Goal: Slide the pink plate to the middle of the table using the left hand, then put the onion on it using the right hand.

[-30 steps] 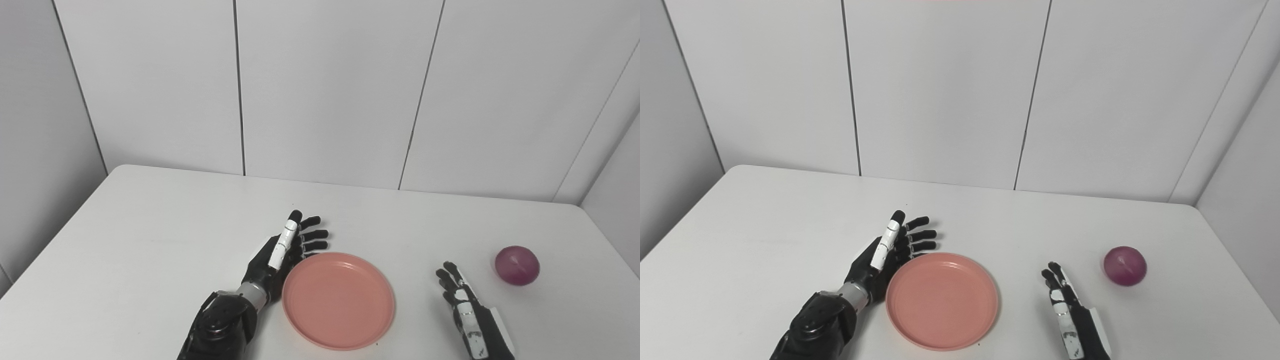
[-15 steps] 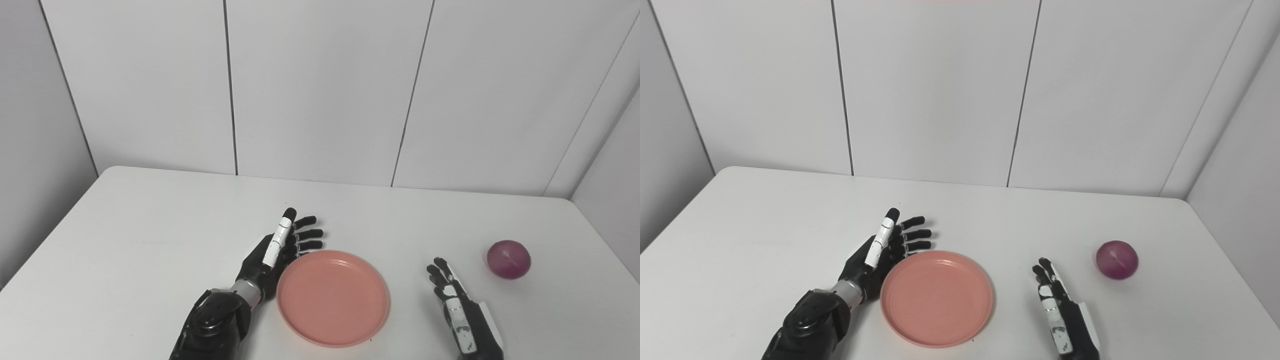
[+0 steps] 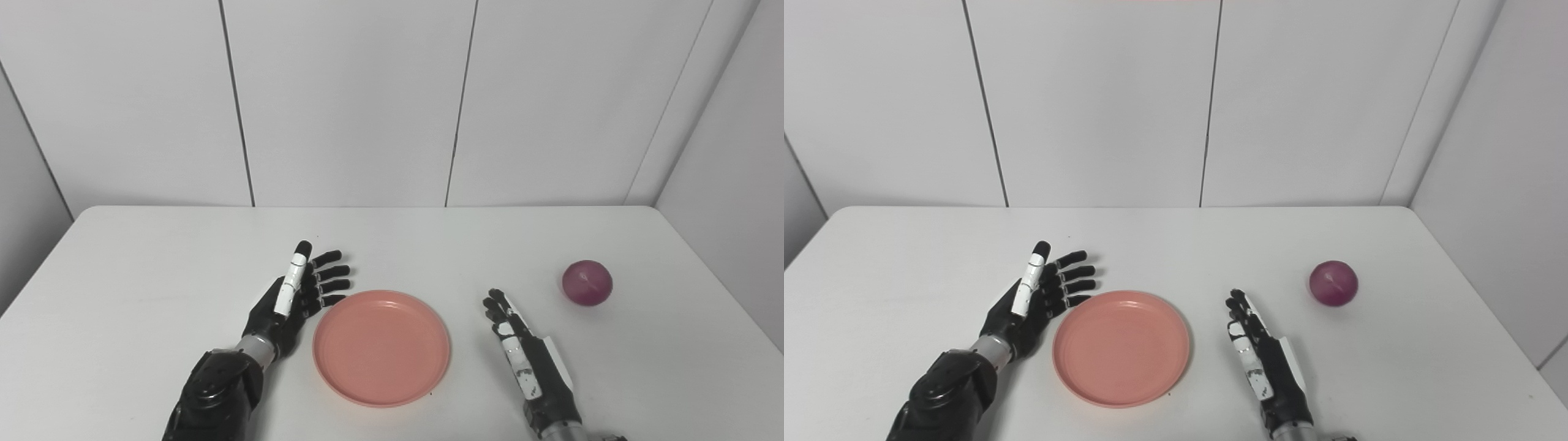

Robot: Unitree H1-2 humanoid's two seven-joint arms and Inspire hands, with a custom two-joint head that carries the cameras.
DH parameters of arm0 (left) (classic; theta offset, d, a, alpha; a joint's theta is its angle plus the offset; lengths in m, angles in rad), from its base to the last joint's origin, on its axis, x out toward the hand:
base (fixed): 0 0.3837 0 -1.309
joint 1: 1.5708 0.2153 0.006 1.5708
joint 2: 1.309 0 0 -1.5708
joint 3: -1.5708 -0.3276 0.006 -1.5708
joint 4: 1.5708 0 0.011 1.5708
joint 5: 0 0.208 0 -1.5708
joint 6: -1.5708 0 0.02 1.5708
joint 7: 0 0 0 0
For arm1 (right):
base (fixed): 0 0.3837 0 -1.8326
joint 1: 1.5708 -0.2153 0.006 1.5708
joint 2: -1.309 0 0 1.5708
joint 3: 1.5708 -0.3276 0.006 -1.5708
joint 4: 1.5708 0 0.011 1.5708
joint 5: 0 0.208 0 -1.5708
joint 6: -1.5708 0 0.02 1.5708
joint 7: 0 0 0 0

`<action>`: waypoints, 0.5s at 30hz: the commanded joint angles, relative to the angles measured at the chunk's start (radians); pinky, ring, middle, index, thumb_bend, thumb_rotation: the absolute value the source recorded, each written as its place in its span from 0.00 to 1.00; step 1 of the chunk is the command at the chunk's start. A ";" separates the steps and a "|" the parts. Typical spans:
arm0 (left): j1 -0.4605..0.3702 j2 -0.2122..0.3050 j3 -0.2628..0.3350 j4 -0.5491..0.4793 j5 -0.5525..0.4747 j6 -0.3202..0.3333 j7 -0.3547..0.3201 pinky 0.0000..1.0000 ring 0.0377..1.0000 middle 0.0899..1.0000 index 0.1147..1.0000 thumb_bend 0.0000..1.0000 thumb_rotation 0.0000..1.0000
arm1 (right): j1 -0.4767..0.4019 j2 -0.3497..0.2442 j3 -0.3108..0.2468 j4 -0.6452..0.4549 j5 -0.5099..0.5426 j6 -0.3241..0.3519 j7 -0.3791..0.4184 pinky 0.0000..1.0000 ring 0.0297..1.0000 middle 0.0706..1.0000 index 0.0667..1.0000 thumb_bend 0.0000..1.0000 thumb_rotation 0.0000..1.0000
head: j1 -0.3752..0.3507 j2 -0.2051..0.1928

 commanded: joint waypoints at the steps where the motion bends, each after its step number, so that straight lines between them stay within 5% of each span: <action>1: 0.015 0.009 -0.004 0.025 0.013 0.066 0.011 0.72 0.75 0.75 0.76 0.76 0.98 | -0.013 0.012 0.020 -0.016 0.006 0.062 0.026 0.95 0.95 0.92 0.93 0.89 1.00 | -0.002 0.002; 15: 0.012 0.008 0.000 0.062 0.020 0.036 0.017 0.71 0.75 0.75 0.75 0.76 0.97 | -0.007 -0.004 0.031 -0.002 -0.017 0.029 0.024 0.95 0.94 0.92 0.93 0.91 1.00 | -0.048 -0.016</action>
